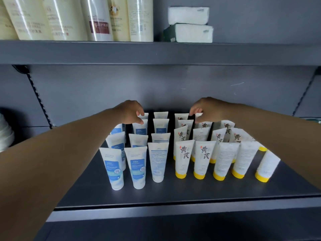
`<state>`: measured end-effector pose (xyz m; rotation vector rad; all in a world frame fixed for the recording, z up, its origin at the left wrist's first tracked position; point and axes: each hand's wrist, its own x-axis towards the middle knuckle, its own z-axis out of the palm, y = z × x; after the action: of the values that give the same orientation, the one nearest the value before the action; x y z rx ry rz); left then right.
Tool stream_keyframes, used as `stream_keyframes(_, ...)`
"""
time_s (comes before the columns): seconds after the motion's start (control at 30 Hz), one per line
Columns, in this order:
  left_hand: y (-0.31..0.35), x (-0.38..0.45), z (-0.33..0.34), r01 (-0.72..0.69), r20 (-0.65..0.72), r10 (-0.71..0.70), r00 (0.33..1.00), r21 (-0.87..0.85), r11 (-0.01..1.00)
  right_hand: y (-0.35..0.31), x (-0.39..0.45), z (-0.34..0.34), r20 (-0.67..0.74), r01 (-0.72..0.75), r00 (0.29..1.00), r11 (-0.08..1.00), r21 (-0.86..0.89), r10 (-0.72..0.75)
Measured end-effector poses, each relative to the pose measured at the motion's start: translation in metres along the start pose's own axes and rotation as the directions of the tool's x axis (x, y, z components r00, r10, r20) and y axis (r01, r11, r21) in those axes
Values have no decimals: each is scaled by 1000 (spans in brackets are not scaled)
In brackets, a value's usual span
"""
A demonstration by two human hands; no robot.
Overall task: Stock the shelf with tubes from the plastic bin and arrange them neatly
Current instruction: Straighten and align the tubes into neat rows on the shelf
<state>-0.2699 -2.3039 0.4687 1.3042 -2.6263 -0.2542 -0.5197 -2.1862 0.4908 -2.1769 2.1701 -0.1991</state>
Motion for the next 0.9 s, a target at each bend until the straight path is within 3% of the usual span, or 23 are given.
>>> stream_keyframes(0.27,50,-44,5,-55,-39,51,998,-103,993,26,-80,-12,-18,-148,989,989,-11,148)
stream_keyframes(0.53,95,-85,18,-148,-77,133,988,-232,962,28,-160,-25,-25,-228,974,965,-133,227)
stream_keyframes(0.9,157,-99,31,-207,-83,193,978,-235,950,67,-235,-46,-97,-363,931,920,-150,352)
